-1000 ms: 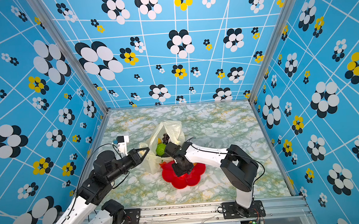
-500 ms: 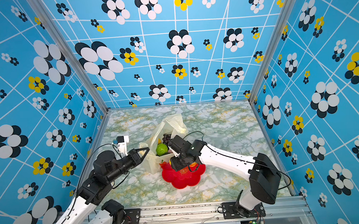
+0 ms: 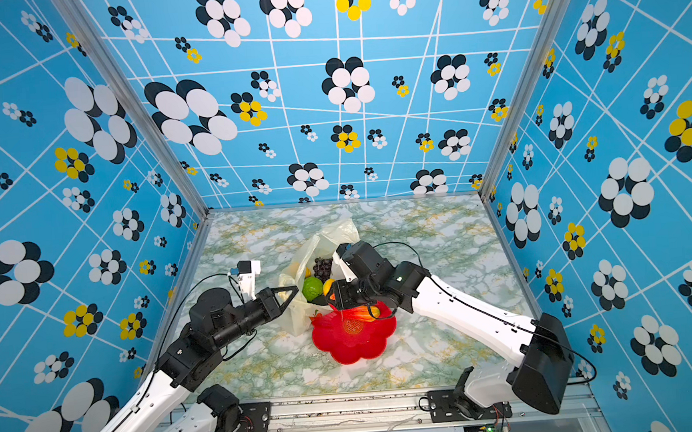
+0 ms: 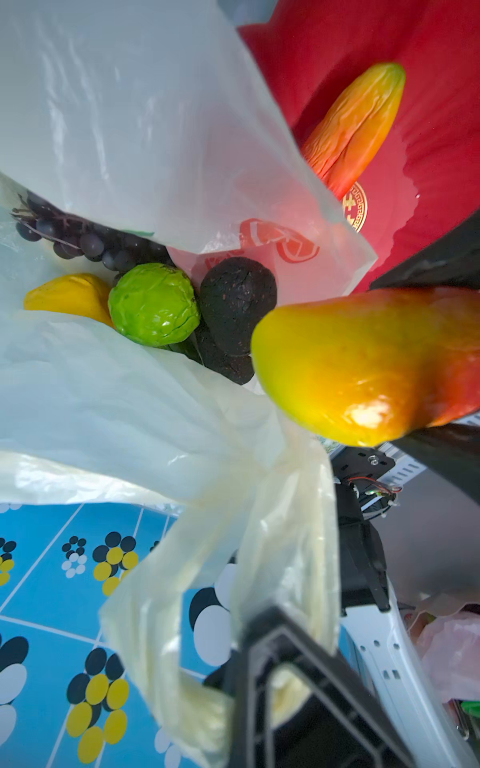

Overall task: Place the fruits into the plastic bag
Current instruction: 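Carry the yellow mango with the right gripper into the bag mouth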

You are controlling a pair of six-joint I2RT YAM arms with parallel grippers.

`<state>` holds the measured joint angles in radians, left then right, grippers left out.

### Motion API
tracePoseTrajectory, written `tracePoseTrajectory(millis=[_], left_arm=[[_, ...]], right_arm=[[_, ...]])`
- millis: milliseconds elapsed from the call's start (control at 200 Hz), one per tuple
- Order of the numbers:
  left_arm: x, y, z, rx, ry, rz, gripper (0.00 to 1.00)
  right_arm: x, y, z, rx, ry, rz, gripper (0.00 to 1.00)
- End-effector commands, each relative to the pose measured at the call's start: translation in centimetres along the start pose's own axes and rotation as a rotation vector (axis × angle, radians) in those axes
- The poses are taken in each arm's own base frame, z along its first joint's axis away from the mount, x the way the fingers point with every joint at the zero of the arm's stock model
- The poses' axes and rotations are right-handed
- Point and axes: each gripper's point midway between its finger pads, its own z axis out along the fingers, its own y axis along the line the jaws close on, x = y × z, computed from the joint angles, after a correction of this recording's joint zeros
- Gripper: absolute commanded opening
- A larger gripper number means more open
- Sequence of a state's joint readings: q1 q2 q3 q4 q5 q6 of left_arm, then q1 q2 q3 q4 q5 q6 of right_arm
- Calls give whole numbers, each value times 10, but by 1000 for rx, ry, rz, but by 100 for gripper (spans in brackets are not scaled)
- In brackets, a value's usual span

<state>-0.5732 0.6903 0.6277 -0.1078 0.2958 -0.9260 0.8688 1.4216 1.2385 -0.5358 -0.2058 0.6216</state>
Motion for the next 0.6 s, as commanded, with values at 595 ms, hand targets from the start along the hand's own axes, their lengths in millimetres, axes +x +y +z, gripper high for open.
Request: tracePoseTrajectory(millis=[595], left_arm=[[2,-43,-4,127,38,116,0]], right_arm=[[-57,28,61,-105,-57,135,54]])
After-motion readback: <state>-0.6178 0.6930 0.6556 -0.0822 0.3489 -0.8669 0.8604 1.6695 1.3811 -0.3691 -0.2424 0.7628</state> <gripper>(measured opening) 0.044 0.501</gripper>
